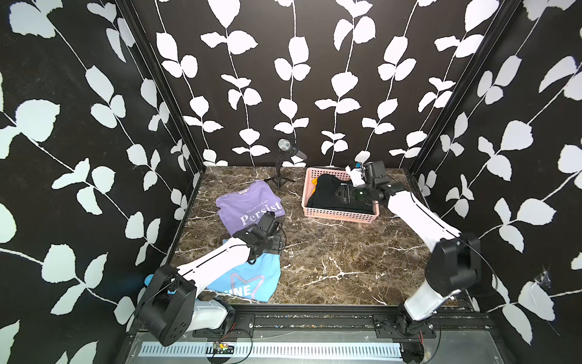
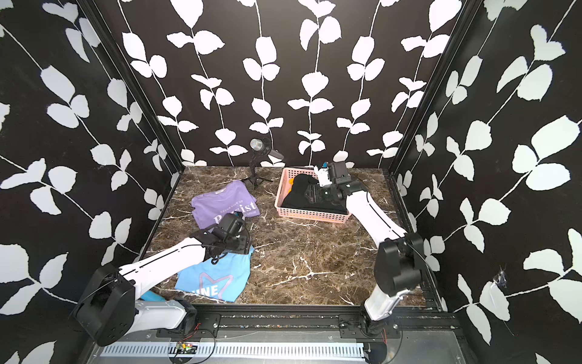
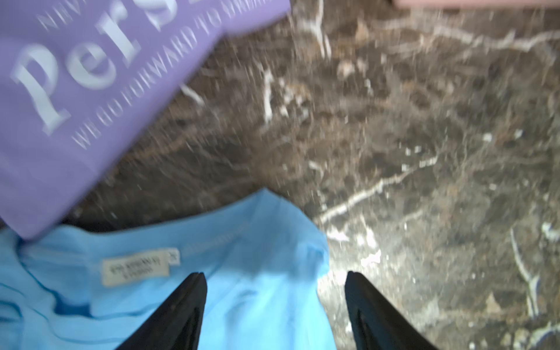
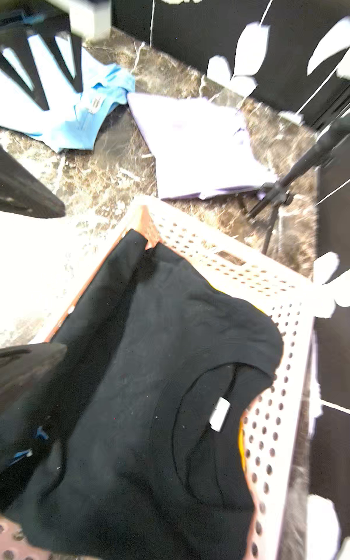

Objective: Put the folded t-shirts into the basket
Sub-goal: Move the T-shirt to the center of the board.

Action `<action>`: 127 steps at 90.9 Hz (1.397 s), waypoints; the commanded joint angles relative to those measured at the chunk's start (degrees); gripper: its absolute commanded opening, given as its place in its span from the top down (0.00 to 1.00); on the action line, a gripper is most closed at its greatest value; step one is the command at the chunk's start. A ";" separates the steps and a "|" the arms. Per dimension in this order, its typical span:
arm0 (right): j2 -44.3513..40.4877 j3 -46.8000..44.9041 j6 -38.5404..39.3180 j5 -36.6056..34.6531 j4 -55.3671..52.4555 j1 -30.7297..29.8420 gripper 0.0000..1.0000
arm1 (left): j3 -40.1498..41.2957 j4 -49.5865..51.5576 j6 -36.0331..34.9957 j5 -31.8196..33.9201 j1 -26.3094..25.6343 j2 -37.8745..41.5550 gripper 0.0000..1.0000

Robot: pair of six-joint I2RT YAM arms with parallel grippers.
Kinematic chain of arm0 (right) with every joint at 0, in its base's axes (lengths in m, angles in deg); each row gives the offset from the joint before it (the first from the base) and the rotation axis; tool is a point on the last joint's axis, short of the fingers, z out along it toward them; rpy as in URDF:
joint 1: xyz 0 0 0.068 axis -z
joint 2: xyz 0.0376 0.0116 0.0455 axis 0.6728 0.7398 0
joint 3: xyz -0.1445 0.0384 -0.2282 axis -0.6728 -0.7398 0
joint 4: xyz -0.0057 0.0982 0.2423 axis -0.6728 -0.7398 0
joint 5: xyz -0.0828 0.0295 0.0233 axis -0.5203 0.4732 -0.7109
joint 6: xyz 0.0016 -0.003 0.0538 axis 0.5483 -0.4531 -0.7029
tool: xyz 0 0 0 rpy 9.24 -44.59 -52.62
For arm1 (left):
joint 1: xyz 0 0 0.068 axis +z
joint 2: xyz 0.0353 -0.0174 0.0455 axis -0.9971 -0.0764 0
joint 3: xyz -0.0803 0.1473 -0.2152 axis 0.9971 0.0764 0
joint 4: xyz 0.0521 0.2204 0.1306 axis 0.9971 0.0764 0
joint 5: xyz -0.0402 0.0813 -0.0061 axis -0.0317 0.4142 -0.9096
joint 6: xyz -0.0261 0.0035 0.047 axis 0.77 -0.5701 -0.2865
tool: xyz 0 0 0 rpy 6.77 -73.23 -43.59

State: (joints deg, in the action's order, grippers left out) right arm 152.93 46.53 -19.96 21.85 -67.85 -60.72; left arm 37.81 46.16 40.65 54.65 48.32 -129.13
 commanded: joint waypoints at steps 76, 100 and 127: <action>-20.28 -28.92 -4.01 -10.76 1.15 5.15 0.30 | -16.59 -25.87 18.32 -13.80 -19.48 -23.15 0.25; -19.97 -31.51 -4.74 -5.56 5.07 -0.72 0.27 | -5.67 -14.41 11.68 -2.93 -14.10 -8.96 0.22; -7.71 -27.85 -7.92 -8.72 10.59 -11.35 0.21 | 2.35 -10.06 4.72 -6.41 0.50 -1.05 0.19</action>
State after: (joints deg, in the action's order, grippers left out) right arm 142.33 16.24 -26.39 14.64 -60.13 -70.03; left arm 39.32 32.89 50.33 50.39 45.00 -129.53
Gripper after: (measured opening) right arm 0.792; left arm 0.803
